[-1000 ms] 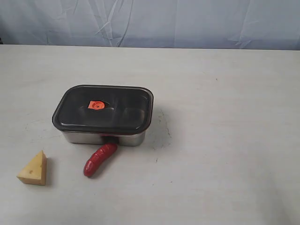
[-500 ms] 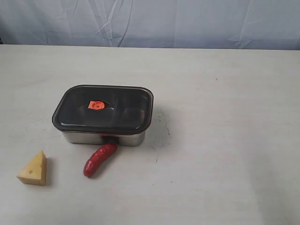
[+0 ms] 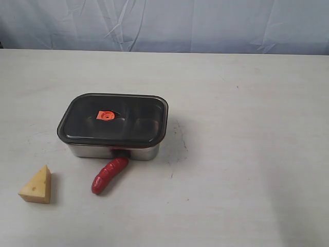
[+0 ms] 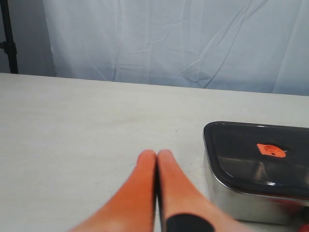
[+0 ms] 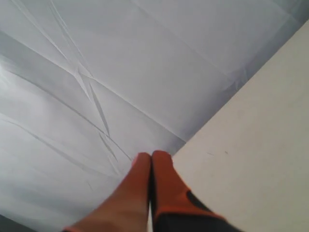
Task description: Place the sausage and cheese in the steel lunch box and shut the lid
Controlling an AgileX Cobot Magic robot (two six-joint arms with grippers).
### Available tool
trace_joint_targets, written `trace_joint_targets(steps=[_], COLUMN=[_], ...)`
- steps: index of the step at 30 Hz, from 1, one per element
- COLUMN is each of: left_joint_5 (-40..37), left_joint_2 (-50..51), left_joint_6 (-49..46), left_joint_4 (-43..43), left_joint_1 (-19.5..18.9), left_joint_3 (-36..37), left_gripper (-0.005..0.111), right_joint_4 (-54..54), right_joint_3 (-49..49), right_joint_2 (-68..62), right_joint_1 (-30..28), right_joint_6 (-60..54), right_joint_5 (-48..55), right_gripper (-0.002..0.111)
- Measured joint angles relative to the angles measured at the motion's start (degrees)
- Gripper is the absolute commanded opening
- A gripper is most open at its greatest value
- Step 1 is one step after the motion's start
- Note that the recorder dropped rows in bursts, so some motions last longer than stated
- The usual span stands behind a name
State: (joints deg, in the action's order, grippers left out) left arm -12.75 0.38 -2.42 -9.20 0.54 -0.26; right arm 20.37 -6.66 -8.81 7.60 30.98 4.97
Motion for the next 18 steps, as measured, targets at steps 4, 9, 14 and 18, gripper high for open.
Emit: trace_joint_targets(steps=[4, 9, 14, 18], left_joint_5=[0.0, 0.0, 0.0, 0.0], left_joint_2=[0.0, 0.0, 0.0, 0.0], left_joint_6=[0.0, 0.0, 0.0, 0.0], left_joint_4=[0.0, 0.0, 0.0, 0.0], left_joint_1=[0.3, 0.4, 0.4, 0.4], left_joint_3=[0.0, 0.0, 0.0, 0.0], left_gripper=[0.000, 0.000, 0.000, 0.000], right_joint_4=[-1.4, -1.4, 12.1, 34.3], right_joint_3=[-8.8, -22.1, -35.1, -41.9], right_joint_2=[-11.6, -30.3, -48.9, -62.6], right_joint_1=[0.0, 0.0, 0.0, 0.0], right_joint_6=[-6.1, -15.6, -33.2, -55.7], right_joint_5=[2.4, 7.8, 16.7, 27.0], right_gripper=[-0.001, -0.001, 0.000, 0.021])
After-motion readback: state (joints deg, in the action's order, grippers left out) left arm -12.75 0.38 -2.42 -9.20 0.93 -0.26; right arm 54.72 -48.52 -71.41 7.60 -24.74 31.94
